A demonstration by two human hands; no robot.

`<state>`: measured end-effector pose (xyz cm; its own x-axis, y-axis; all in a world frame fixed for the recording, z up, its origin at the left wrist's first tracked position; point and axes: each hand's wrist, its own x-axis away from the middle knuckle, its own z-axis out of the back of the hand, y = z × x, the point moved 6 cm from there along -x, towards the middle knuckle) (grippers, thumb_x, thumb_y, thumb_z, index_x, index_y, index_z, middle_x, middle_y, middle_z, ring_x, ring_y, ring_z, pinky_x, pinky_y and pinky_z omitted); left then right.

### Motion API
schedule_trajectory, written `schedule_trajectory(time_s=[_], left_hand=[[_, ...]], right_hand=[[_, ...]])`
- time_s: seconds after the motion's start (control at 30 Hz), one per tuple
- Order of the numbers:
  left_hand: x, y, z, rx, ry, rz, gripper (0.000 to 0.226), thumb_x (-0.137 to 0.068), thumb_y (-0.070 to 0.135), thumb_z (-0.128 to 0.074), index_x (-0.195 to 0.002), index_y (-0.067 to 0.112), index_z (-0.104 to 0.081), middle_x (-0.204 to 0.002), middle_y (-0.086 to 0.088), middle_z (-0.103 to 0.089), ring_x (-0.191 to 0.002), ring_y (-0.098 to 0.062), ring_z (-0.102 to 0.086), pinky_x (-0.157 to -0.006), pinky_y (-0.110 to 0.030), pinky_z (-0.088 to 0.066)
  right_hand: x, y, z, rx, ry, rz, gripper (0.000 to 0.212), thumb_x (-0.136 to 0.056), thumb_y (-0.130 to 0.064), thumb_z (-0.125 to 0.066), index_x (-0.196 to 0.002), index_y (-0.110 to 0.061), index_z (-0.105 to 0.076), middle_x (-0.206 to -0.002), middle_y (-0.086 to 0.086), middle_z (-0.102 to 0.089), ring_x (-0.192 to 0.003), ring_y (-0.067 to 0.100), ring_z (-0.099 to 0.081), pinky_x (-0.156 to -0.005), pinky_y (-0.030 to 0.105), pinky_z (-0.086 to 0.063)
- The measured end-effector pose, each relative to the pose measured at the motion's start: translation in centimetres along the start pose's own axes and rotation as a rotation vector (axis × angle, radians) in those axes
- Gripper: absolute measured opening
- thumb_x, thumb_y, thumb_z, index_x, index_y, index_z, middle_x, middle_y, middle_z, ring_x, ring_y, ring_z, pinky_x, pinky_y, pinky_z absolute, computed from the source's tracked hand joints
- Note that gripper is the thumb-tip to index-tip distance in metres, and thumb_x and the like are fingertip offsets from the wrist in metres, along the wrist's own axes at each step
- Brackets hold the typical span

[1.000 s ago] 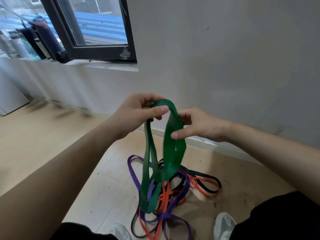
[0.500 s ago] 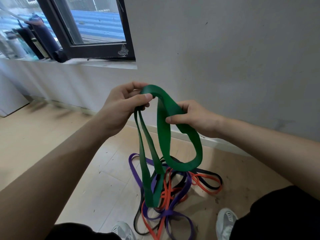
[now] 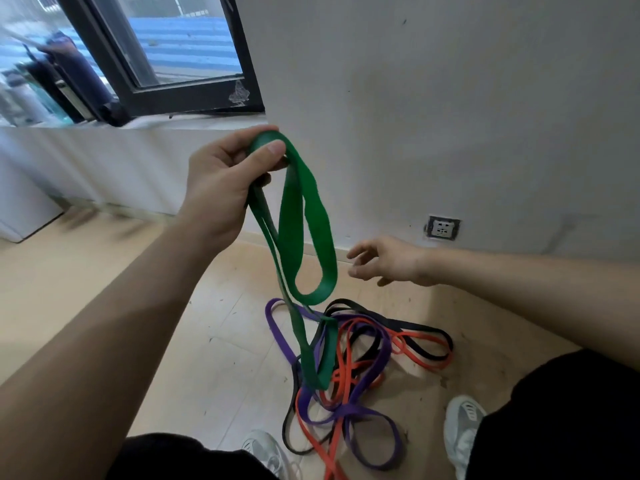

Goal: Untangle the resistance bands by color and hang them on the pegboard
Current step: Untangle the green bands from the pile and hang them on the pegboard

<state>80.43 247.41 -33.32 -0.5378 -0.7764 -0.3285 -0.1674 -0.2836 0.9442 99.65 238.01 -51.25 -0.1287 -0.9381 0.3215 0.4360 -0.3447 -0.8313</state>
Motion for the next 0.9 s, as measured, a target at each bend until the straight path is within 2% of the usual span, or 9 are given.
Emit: schedule_trajectory(time_s=[0.1, 0.2, 0.33, 0.43, 0.53, 0.67, 0.77, 0.83, 0.9], left_hand=[[-0.2, 0.3, 0.3, 0.045, 0.032, -0.018, 0.030, -0.089, 0.013, -0.072, -0.118, 0.009, -0.069, -0.094, -0.001, -0.077, -0.090, -0.019, -0.074, -0.080, -0.028, -0.051], [-0.4, 0.5, 1.2, 0.072, 0.062, -0.032, 0.030, -0.091, 0.012, -0.070, -0.121, 0.006, -0.068, -0.100, -0.005, -0.076, -0.095, -0.022, -0.073, -0.081, -0.029, -0.051], [-0.3, 0.6, 1.8, 0.110, 0.078, -0.046, 0.038, -0.089, 0.013, -0.070, -0.124, 0.003, -0.066, -0.102, -0.009, -0.075, -0.095, -0.022, -0.071, -0.082, -0.029, -0.051], [0.1, 0.8, 1.8, 0.124, 0.065, -0.049, 0.041, -0.089, 0.013, -0.069, -0.128, 0.001, -0.064, -0.102, -0.009, -0.075, -0.096, -0.022, -0.071, -0.082, -0.028, -0.051], [0.1, 1.3, 1.9, 0.162, 0.076, -0.042, 0.035, -0.090, 0.013, -0.067, -0.123, 0.004, -0.064, -0.100, -0.005, -0.075, -0.096, -0.021, -0.071, -0.082, -0.027, -0.051], [0.4, 1.6, 2.0, 0.165, 0.066, -0.045, 0.033, -0.089, 0.014, -0.067, -0.122, 0.007, -0.065, -0.102, -0.006, -0.074, -0.097, -0.021, -0.071, -0.084, -0.028, -0.052], [0.4, 1.6, 2.2, 0.143, 0.057, -0.056, 0.034, -0.090, 0.014, -0.066, -0.123, 0.007, -0.065, -0.105, -0.006, -0.074, -0.098, -0.021, -0.071, -0.085, -0.028, -0.052], [0.3, 1.5, 2.7, 0.133, 0.068, -0.059, 0.033, -0.090, 0.014, -0.066, -0.123, 0.008, -0.066, -0.105, -0.006, -0.075, -0.098, -0.021, -0.071, -0.085, -0.027, -0.051], [0.3, 1.3, 3.2, 0.114, 0.081, -0.060, 0.036, -0.090, 0.014, -0.067, -0.125, 0.007, -0.065, -0.106, -0.007, -0.075, -0.100, -0.023, -0.071, -0.085, -0.027, -0.051]], right_hand=[[-1.1, -0.9, -1.3, -0.103, 0.030, 0.009, 0.048, -0.093, -0.030, -0.070, -0.135, -0.014, -0.054, -0.118, 0.010, -0.064, -0.103, 0.027, -0.067, -0.085, 0.040, -0.060], [-2.1, -1.0, -2.0, -0.187, 0.056, -0.032, 0.057, -0.095, -0.026, -0.068, -0.145, -0.013, -0.044, -0.118, 0.011, -0.063, -0.101, 0.028, -0.068, -0.083, 0.041, -0.061], [-2.6, 0.2, -2.9, -0.363, 0.030, -0.167, 0.062, -0.096, -0.027, -0.066, -0.149, -0.013, -0.036, -0.133, 0.017, -0.055, -0.104, 0.034, -0.067, -0.080, 0.043, -0.061], [-3.1, -0.2, -3.0, -0.537, 0.061, -0.165, 0.044, -0.097, -0.019, -0.065, -0.134, -0.003, -0.047, -0.130, 0.020, -0.055, -0.102, 0.034, -0.068, -0.082, 0.043, -0.062], [-3.7, -0.7, -2.4, -0.668, 0.121, -0.134, 0.029, -0.094, -0.011, -0.068, -0.119, -0.007, -0.053, -0.120, 0.020, -0.064, -0.093, 0.032, -0.069, -0.082, 0.043, -0.062], [-4.1, -1.1, -1.3, -0.659, 0.184, -0.088, 0.035, -0.092, -0.009, -0.070, -0.121, -0.013, -0.051, -0.109, 0.015, -0.072, -0.097, 0.027, -0.072, -0.081, 0.041, -0.059], [-4.4, -0.9, -0.8, -0.660, 0.259, -0.091, 0.042, -0.091, -0.002, -0.069, -0.126, -0.014, -0.047, -0.106, 0.015, -0.074, -0.092, 0.024, -0.072, -0.074, 0.036, -0.058], [-4.6, -1.1, -0.6, -0.699, 0.264, -0.091, 0.039, -0.093, -0.002, -0.066, -0.127, -0.014, -0.049, -0.103, 0.015, -0.074, -0.089, 0.025, -0.073, -0.073, 0.036, -0.059], [-4.7, -1.3, -0.2, -0.745, 0.224, -0.083, 0.029, -0.097, -0.006, -0.062, -0.125, -0.010, -0.056, -0.102, 0.012, -0.075, -0.090, 0.024, -0.073, -0.080, 0.039, -0.059]])
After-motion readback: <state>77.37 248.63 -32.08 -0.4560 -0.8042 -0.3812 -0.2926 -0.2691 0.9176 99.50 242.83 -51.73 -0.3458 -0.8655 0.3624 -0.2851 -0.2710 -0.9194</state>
